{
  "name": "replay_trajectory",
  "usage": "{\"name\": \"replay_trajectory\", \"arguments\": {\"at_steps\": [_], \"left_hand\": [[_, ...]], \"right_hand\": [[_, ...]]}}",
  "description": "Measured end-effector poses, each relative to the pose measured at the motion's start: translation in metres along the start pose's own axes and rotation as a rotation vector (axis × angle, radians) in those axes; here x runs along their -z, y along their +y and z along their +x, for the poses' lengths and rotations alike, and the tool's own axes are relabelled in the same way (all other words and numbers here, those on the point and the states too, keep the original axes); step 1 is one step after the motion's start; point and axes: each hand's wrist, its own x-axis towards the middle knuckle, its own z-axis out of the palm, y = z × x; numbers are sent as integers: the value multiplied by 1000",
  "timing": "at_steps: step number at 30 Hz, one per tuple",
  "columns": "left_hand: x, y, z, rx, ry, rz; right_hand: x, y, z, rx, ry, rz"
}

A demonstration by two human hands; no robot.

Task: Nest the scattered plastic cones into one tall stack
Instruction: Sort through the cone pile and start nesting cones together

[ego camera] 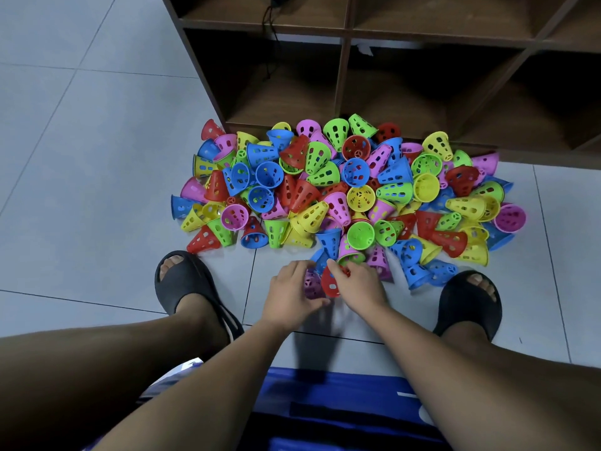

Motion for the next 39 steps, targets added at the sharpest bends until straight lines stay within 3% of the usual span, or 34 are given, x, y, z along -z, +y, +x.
{"name": "replay_trajectory", "arguments": {"at_steps": [4, 11, 17, 22, 24, 28, 32, 39], "left_hand": [[3, 18, 6, -82, 19, 17], [7, 29, 14, -68, 34, -97], [11, 10, 10, -46, 38, 9], [10, 6, 7, 117, 71, -65], [7, 1, 4, 181, 39, -62], [-2, -9, -1, 224, 6, -77], [-13, -15, 0, 176, 6, -2], [-10, -22, -1, 123, -65, 28]], "right_hand": [[-3, -7, 1, 7, 10, 9], [4, -11, 1, 21, -17, 100], [22, -14, 4, -65, -41, 558], [32, -25, 8, -69, 48, 824], [37, -25, 8, -26, 111, 750], [37, 7, 20, 11, 257, 259], [38, 42, 29, -66, 238, -74], [16, 57, 30, -93, 81, -125]]}}
